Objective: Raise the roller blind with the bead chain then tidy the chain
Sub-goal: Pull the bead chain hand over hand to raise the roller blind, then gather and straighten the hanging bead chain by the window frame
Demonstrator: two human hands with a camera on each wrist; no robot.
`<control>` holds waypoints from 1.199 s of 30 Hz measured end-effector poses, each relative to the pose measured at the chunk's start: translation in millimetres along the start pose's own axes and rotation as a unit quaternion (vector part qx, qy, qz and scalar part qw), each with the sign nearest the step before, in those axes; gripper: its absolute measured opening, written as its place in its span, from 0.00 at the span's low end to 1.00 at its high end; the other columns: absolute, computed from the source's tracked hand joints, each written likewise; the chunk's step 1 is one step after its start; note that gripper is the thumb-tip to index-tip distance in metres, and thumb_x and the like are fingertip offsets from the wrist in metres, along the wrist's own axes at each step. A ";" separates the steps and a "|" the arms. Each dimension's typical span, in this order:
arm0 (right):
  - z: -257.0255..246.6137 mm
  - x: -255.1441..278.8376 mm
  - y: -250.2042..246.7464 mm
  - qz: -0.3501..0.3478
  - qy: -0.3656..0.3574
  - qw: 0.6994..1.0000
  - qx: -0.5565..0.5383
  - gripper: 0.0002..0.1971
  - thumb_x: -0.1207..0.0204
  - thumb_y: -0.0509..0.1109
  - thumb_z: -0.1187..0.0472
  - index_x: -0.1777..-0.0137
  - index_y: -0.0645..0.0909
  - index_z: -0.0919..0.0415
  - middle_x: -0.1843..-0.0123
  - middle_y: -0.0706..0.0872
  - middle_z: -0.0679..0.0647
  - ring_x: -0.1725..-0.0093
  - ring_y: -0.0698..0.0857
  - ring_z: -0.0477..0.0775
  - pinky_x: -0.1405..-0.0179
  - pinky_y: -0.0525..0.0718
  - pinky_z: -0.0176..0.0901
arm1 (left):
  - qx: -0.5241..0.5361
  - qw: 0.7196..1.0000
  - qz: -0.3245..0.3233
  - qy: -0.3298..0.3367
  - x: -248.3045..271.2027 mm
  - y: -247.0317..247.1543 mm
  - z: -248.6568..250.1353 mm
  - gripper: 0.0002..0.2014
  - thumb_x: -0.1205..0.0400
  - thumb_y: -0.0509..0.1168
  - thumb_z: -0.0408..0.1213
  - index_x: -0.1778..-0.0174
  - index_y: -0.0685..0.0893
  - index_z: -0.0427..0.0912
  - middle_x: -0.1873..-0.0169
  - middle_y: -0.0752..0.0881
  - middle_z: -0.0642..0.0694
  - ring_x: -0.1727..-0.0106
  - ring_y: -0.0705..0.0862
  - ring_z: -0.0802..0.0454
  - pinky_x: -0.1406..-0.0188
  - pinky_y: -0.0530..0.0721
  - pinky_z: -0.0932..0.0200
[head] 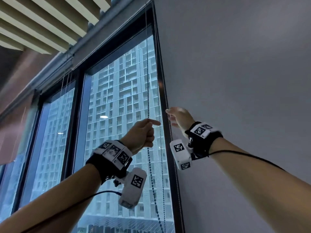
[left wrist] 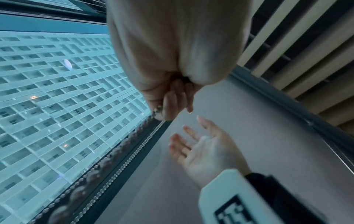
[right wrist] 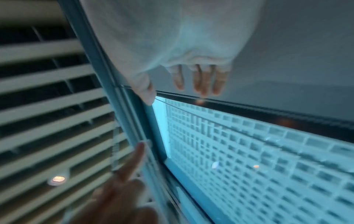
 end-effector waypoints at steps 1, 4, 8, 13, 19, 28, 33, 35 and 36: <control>10.9 0.3 0.9 0.000 0.022 0.998 0.050 0.11 0.19 0.64 0.52 0.47 0.76 0.59 0.58 0.76 0.50 0.54 0.76 0.51 0.46 0.73 0.46 | -0.006 1.000 0.016 0.003 0.0 -2.3 -6.6 0.17 0.11 0.46 0.35 0.36 0.74 0.29 0.76 0.59 0.49 0.81 0.59 0.57 0.80 0.61 0.64; 31.4 2.9 8.1 -0.050 0.070 0.992 0.090 0.12 0.18 0.61 0.46 0.48 0.78 0.53 0.55 0.79 0.51 0.55 0.78 0.50 0.40 0.75 0.47 | -0.017 0.999 0.034 0.010 -0.5 -6.2 -20.4 0.16 0.11 0.45 0.35 0.42 0.76 0.32 0.77 0.59 0.48 0.82 0.59 0.57 0.79 0.58 0.63; 52.2 -1.8 31.0 -0.116 0.099 0.984 0.093 0.33 0.20 0.59 0.40 0.21 0.67 0.60 0.23 0.72 0.56 0.22 0.71 0.59 0.21 0.65 0.52 | -0.041 0.998 0.050 0.008 -6.6 -8.1 -35.5 0.17 0.11 0.46 0.34 0.41 0.76 0.29 0.78 0.63 0.49 0.82 0.63 0.58 0.80 0.66 0.64; 91.2 -9.5 46.2 -0.097 0.146 0.982 0.077 0.30 0.27 0.65 0.36 0.32 0.77 0.57 0.45 0.80 0.55 0.43 0.80 0.55 0.35 0.76 0.54 | -0.070 0.997 0.019 -0.035 -4.0 2.0 -75.8 0.15 0.12 0.48 0.32 0.44 0.78 0.29 0.75 0.69 0.45 0.79 0.72 0.54 0.75 0.77 0.59; 96.0 -2.4 50.3 -0.140 0.132 0.981 0.020 0.17 0.17 0.58 0.44 0.41 0.76 0.56 0.54 0.76 0.50 0.48 0.75 0.52 0.43 0.70 0.46 | -0.119 0.989 0.008 -0.081 -0.7 1.4 -118.4 0.14 0.12 0.49 0.32 0.55 0.79 0.34 0.73 0.77 0.41 0.78 0.83 0.55 0.66 0.84 0.52; 135.9 36.5 80.7 -0.202 0.135 0.954 -0.175 0.12 0.14 0.56 0.54 0.56 0.74 0.59 0.58 0.87 0.59 0.55 0.87 0.59 0.54 0.78 0.48 | -0.170 0.968 0.005 -0.182 24.0 7.1 -168.3 0.17 0.12 0.48 0.33 0.63 0.78 0.39 0.65 0.81 0.42 0.70 0.80 0.48 0.81 0.80 0.64; 167.9 61.1 89.9 -0.186 0.137 0.959 -0.162 0.14 0.14 0.56 0.61 0.63 0.73 0.59 0.68 0.77 0.56 0.69 0.78 0.53 0.69 0.77 0.43 | -0.165 0.937 -0.087 -0.296 49.7 16.8 -163.8 0.17 0.12 0.49 0.42 0.58 0.76 0.37 0.61 0.82 0.40 0.66 0.81 0.45 0.73 0.83 0.58; 184.2 75.7 93.3 -0.191 0.137 0.965 -0.115 0.15 0.14 0.55 0.61 0.64 0.72 0.59 0.71 0.72 0.54 0.72 0.73 0.50 0.68 0.72 0.43 | -0.273 0.868 -0.172 -0.377 60.4 10.0 -154.2 0.22 0.13 0.50 0.48 0.49 0.80 0.32 0.53 0.85 0.36 0.63 0.84 0.43 0.63 0.85 0.53; 190.1 83.6 94.5 -0.193 0.141 0.965 -0.110 0.15 0.14 0.55 0.62 0.64 0.71 0.59 0.73 0.70 0.53 0.75 0.70 0.49 0.70 0.71 0.42 | -0.324 0.834 -0.205 -0.396 64.5 5.0 -147.3 0.23 0.14 0.52 0.48 0.46 0.82 0.30 0.50 0.87 0.34 0.63 0.86 0.42 0.62 0.86 0.53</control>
Point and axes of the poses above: each hand's wrist, its own x-axis away from the middle knuckle, its own y-axis out of the palm, z = x × y, the point moved 1 cm from there along -x, towards the middle knuckle
